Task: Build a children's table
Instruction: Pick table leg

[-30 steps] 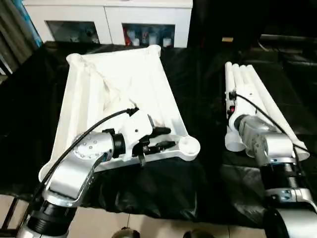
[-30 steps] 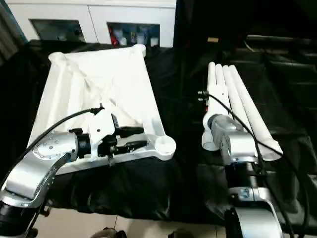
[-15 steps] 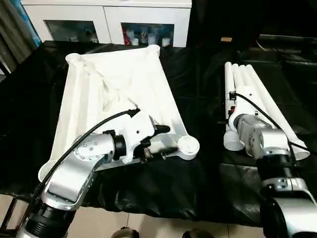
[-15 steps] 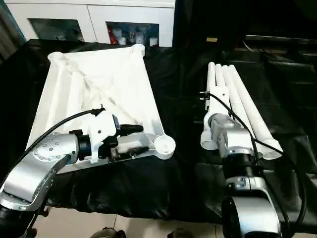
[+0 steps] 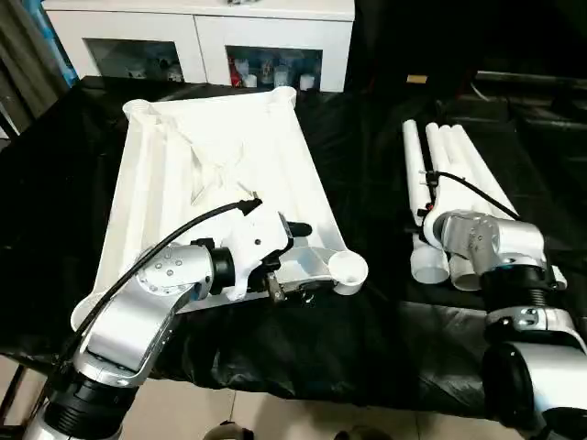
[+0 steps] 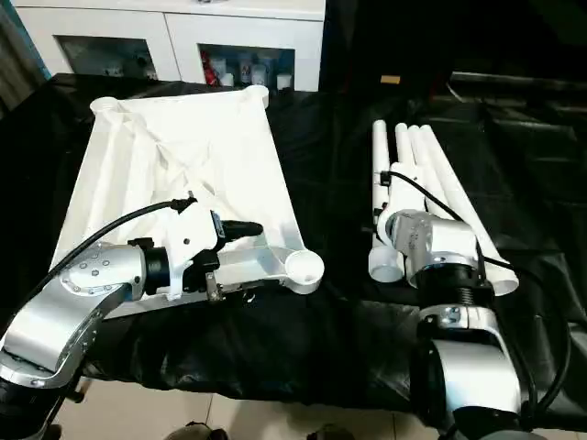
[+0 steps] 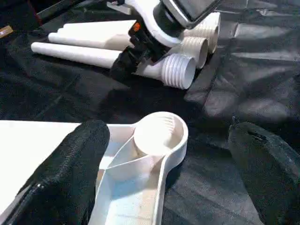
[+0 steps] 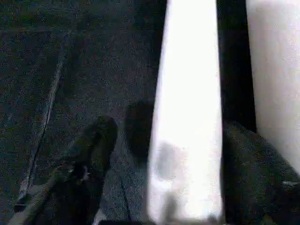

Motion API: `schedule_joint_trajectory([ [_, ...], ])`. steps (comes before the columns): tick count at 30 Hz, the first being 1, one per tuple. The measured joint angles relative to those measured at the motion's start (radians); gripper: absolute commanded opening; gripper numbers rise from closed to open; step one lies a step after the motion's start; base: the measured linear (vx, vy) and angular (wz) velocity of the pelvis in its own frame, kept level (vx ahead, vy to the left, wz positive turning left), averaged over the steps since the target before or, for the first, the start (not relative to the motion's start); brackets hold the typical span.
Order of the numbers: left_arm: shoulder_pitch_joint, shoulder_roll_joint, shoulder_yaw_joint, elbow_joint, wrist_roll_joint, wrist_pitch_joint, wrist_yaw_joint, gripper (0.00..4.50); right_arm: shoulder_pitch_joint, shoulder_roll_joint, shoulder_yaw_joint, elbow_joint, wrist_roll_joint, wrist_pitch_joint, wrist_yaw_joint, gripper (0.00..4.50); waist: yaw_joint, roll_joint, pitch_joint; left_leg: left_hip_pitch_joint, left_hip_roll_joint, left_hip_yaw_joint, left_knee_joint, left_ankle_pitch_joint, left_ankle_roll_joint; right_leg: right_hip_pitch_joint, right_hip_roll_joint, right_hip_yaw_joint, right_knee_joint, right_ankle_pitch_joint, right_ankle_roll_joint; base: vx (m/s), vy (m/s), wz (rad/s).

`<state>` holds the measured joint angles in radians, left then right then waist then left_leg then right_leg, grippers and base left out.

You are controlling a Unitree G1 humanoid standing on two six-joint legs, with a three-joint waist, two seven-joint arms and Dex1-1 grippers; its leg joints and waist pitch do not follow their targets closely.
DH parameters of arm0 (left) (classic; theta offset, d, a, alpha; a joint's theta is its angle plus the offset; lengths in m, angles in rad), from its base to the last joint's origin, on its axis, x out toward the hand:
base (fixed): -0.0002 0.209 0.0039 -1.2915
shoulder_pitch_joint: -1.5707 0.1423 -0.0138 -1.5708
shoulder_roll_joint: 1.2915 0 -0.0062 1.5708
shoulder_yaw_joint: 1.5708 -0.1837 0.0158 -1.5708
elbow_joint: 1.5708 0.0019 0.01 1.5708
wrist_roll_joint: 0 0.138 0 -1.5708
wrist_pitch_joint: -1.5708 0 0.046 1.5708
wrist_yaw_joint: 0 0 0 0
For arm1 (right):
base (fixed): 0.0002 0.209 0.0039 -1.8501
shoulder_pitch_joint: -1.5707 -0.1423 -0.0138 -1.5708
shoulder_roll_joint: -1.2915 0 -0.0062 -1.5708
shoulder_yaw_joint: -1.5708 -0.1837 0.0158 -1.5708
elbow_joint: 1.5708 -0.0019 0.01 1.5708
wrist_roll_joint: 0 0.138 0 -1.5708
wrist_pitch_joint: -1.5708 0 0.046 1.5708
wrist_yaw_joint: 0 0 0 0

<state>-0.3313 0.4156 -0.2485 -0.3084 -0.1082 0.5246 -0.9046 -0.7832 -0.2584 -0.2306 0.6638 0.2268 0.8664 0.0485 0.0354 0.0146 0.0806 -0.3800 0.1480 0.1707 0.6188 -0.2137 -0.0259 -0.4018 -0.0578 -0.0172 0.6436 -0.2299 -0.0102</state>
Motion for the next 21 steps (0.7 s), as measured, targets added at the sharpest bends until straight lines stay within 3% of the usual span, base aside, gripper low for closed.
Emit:
schedule_joint_trajectory([
  [5,-0.021,-0.009,0.000,0.001,0.006,0.000,0.022,4.50,-0.018,-0.022,-0.045,0.055,0.034,0.020,0.008,2.89,0.005,-0.003,-0.002,0.001,0.001,0.000,0.003,0.001,-0.002,0.001,0.000,0.000,0.002,0.000,-0.001,0.000,0.000,0.00],
  [15,-0.064,-0.054,0.010,0.046,0.017,0.010,0.117,4.50,-0.033,-0.031,-0.079,0.111,0.050,0.022,0.028,2.00,0.005,-0.004,-0.003,0.006,0.002,0.000,0.002,0.004,-0.004,0.005,0.000,0.000,0.003,0.004,-0.002,0.000,0.000,0.00],
  [21,-0.078,-0.098,0.047,0.080,0.007,0.029,0.171,4.50,-0.033,-0.034,-0.104,0.126,0.067,0.004,0.060,1.83,0.005,-0.004,-0.003,0.005,0.002,0.001,0.003,0.006,-0.003,0.004,0.000,0.000,0.003,0.005,-0.002,0.000,0.000,0.00],
])
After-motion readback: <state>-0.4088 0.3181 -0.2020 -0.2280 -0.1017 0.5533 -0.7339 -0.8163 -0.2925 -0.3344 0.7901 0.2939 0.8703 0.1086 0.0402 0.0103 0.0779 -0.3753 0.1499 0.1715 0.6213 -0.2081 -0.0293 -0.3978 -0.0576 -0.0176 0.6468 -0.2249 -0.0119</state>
